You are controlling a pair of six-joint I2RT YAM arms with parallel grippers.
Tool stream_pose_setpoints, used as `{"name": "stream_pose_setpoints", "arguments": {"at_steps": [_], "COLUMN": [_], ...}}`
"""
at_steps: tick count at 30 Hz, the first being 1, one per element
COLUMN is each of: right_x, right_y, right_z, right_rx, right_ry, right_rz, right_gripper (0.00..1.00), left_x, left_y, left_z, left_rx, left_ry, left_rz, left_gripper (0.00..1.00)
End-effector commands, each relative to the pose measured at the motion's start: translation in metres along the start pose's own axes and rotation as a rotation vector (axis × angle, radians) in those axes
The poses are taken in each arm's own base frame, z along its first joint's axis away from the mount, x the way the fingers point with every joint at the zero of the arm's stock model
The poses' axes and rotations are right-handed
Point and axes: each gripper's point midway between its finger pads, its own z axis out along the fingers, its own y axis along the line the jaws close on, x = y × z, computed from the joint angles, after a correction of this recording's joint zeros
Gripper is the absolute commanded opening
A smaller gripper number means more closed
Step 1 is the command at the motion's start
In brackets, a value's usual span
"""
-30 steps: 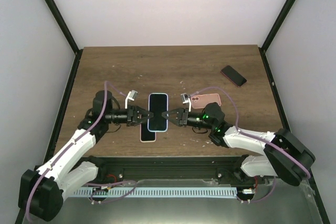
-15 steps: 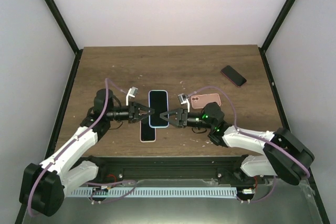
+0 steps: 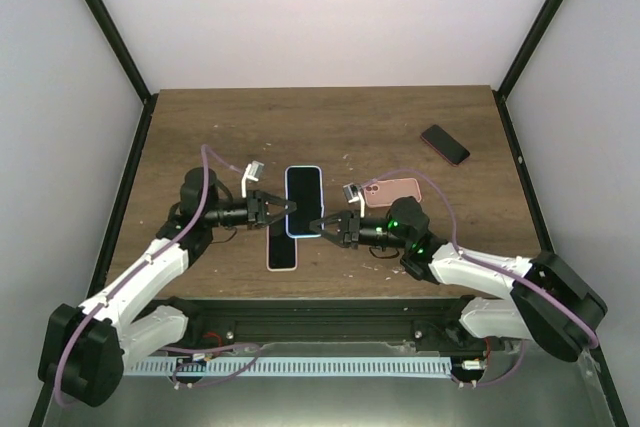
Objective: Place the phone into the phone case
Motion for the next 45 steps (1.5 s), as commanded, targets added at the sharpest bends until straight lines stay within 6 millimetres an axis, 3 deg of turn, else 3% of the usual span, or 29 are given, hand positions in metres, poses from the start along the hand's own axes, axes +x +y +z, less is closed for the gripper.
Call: {"name": "stream_pose_setpoints", "arguments": {"at_steps": [1,3,6,11,17,24,32,40,45], "right_x": [0.002,0.001,-0.001,-0.013,-0.028,-0.034,-0.036,-0.038,-0.037], "right_y": [0.023,0.024,0.029,0.033,0.043,0.038,0.029,0.021,0.014], "right_z": [-0.001,-0.001,-0.001,-0.005,-0.003,0.001,0.005,0.008,0.008], "right_rx": [-0.061,-0.061,-0.069,-0.062,-0.059,-0.042,-0.02,0.011,0.032], "right_ry": [0.014,0.009,0.002,-0.075,-0.135,-0.159,-0.153,-0.156,-0.151], "right_rz": [0.001,0.008,-0.024,-0.086,-0.145,-0.157,-0.148,-0.147,-0.14], "right_gripper": [0.09,0.02,0.01,0.01,0.01,0.01,0.01,0.01,0.01], "left_x": [-0.019,-0.02,-0.018,-0.009,0.012,0.02,0.026,0.025,0.026], "left_y": [0.008,0.013,0.015,0.009,0.011,0.003,0.013,0.029,0.033], "left_z": [-0.001,-0.001,-0.002,-0.002,-0.003,-0.003,0.002,0.003,0.003], "left_rx": [-0.068,-0.103,-0.12,-0.083,-0.011,0.021,-0.029,-0.139,-0.153], "left_ry": [-0.085,-0.081,-0.068,-0.033,0.011,0.036,0.078,0.084,0.086], "left_rz": [0.124,0.137,0.118,0.036,-0.069,-0.099,-0.122,-0.119,-0.124], "left_gripper": [0.0,0.0,0.01,0.42,0.49,0.43,0.31,0.0,0.04]}}
